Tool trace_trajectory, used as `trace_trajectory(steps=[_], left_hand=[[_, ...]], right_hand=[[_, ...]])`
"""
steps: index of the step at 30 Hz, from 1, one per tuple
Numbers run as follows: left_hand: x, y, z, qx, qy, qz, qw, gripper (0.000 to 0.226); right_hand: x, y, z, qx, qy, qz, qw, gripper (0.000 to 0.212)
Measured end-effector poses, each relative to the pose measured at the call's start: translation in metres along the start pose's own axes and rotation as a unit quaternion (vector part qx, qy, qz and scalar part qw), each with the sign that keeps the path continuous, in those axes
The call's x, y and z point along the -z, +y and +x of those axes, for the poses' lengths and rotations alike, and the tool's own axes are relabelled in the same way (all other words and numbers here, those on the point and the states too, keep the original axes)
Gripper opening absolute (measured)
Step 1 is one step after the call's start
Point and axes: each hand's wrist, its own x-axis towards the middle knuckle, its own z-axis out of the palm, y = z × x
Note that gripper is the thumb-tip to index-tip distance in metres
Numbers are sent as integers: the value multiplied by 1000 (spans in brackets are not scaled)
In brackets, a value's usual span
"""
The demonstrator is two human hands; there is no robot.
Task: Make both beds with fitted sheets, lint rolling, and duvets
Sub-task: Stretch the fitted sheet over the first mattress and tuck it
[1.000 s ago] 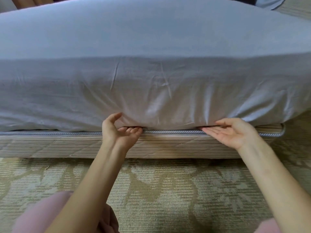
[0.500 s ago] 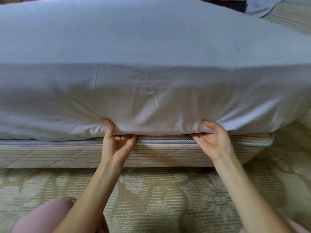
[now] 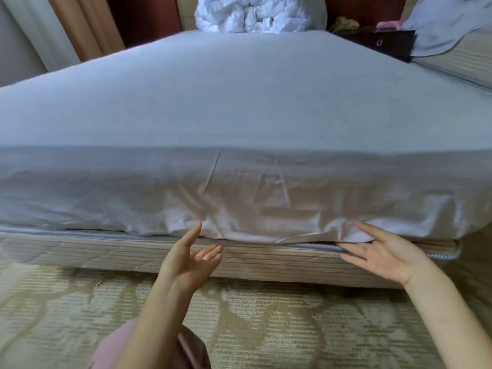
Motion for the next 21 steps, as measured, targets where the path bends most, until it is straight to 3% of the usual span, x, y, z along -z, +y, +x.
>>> trace_trajectory(steps=[3, 4, 6, 7, 10, 12, 14, 16, 19, 21], left_hand=[[31, 8, -31, -60, 50, 141, 987, 24], [33, 12, -42, -113, 71, 217, 967, 15], [15, 25, -61, -256, 87, 340, 901, 18], [-6, 34, -72, -332, 64, 381, 861, 19], [-87, 57, -90, -518, -53, 480, 706, 12], [-142, 73, -74, -579, -69, 569, 580, 7], [-184, 87, -43, -576, -43, 683, 446, 11], [-203, 96, -8, -564, -9, 744, 357, 14], [-197, 102, 27, -596, -2, 733, 328, 15], [-188, 101, 38, -629, -25, 714, 306, 18]], right_hand=[[6, 3, -37, 2, 19, -141, 990, 100], [8, 2, -49, 15, 24, -215, 976, 101], [-2, -9, -70, 69, 21, -361, 930, 108], [-16, -22, -79, 109, 2, -404, 908, 98], [-90, -73, -85, 254, -65, -452, 853, 21], [-142, -109, -63, 361, -21, -515, 777, 21], [-181, -135, -26, 408, 47, -588, 697, 29], [-191, -149, 12, 417, 131, -650, 621, 33], [-174, -153, 53, 446, 213, -646, 582, 28], [-164, -149, 66, 482, 223, -632, 564, 24]])
